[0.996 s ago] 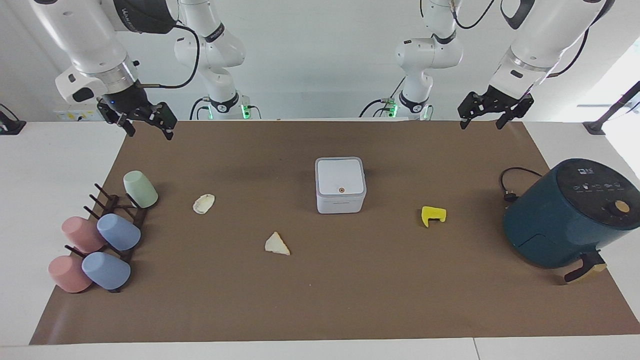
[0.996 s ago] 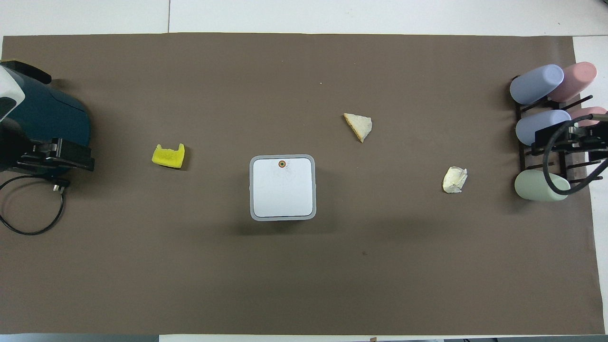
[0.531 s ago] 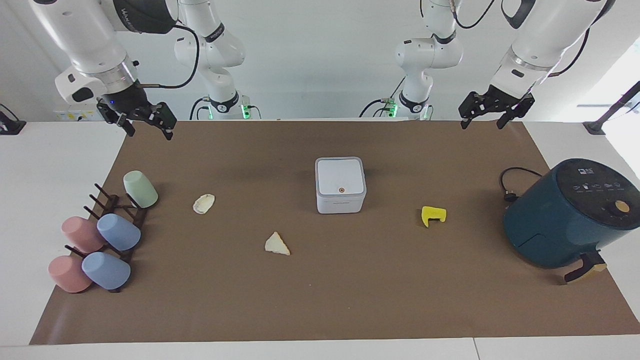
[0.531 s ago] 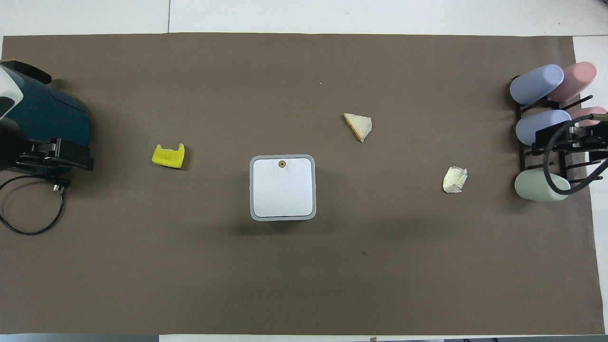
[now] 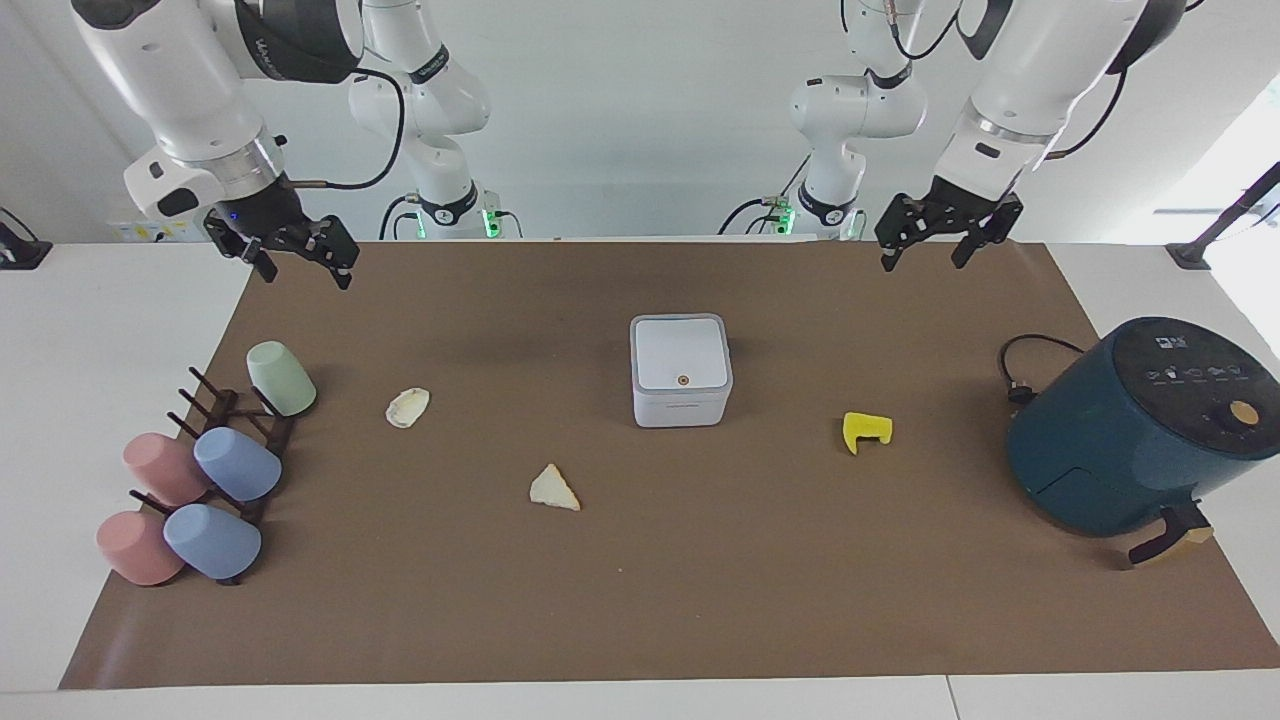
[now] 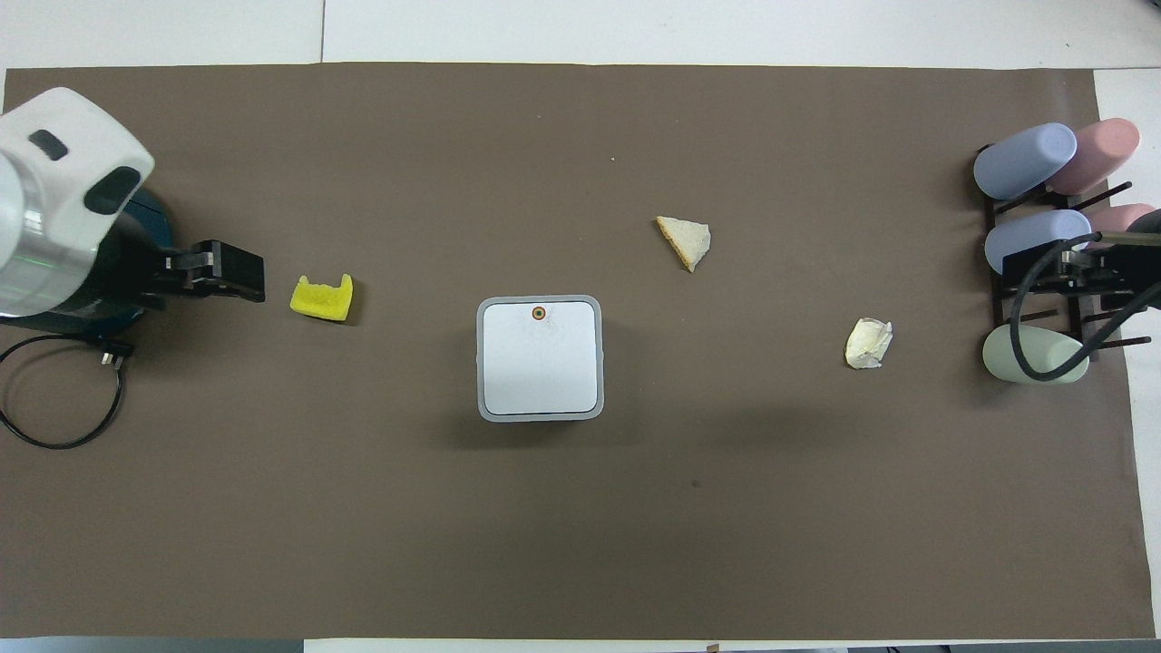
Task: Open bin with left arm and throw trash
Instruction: 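Grasp the lid with the left gripper while the right gripper reaches the scrap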
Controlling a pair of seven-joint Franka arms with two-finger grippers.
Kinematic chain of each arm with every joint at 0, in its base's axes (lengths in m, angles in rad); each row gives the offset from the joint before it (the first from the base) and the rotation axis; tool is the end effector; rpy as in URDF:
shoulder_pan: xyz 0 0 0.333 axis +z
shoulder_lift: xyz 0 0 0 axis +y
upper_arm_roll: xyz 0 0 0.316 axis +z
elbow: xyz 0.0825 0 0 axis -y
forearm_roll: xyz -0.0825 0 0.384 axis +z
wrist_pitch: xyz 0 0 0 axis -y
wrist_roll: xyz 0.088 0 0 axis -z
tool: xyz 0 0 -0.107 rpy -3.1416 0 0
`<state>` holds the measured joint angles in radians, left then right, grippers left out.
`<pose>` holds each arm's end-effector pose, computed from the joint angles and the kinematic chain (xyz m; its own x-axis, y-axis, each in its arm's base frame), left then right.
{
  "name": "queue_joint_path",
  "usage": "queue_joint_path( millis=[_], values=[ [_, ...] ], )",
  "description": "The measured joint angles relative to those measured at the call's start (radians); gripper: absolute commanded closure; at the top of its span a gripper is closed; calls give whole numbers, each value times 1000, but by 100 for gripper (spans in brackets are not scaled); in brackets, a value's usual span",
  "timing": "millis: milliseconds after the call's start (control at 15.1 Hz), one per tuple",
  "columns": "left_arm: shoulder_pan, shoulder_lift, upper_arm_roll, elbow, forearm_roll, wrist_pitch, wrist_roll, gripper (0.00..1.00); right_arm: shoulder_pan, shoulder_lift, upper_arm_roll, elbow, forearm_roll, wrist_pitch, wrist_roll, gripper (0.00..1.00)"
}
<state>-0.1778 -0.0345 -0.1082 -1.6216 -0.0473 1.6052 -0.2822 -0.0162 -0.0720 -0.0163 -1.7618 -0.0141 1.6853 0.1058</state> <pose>0.5229 -0.1600 0.6225 1.0000 -0.0024 0.0050 -0.0027 -0.9989 0.0468 0.5378 -0.0191 0.5831 0.9907 -0.1362 -0.0031 -0.1362 -0.9906 0.0132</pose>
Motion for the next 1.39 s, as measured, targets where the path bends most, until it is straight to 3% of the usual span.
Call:
queue_joint_path(
  millis=[133, 199, 465, 731, 1063, 1395],
  values=[
    [-46, 26, -3, -7, -5, 42, -43, 95, 0, -39, 0, -110, 0, 89, 0, 0],
    [-66, 40, -4, -9, -7, 61, -62, 100, 0, -60, 0, -168, 0, 126, 0, 0],
    [-142, 113, -4, -15, -28, 142, -107, 100, 0, -124, 0, -369, 0, 252, 0, 0],
    [-227, 223, -6, -20, -30, 260, -168, 100, -5, -97, -1, -512, 0, 442, 0, 0],
    [-290, 321, -6, -21, -36, 342, -172, 100, -17, 43, -4, -550, 0, 670, 13, 0],
    [-319, 354, -6, -22, -43, 361, -172, 100, -14, 103, -2, -549, 0, 735, 86, 0]
  ],
)
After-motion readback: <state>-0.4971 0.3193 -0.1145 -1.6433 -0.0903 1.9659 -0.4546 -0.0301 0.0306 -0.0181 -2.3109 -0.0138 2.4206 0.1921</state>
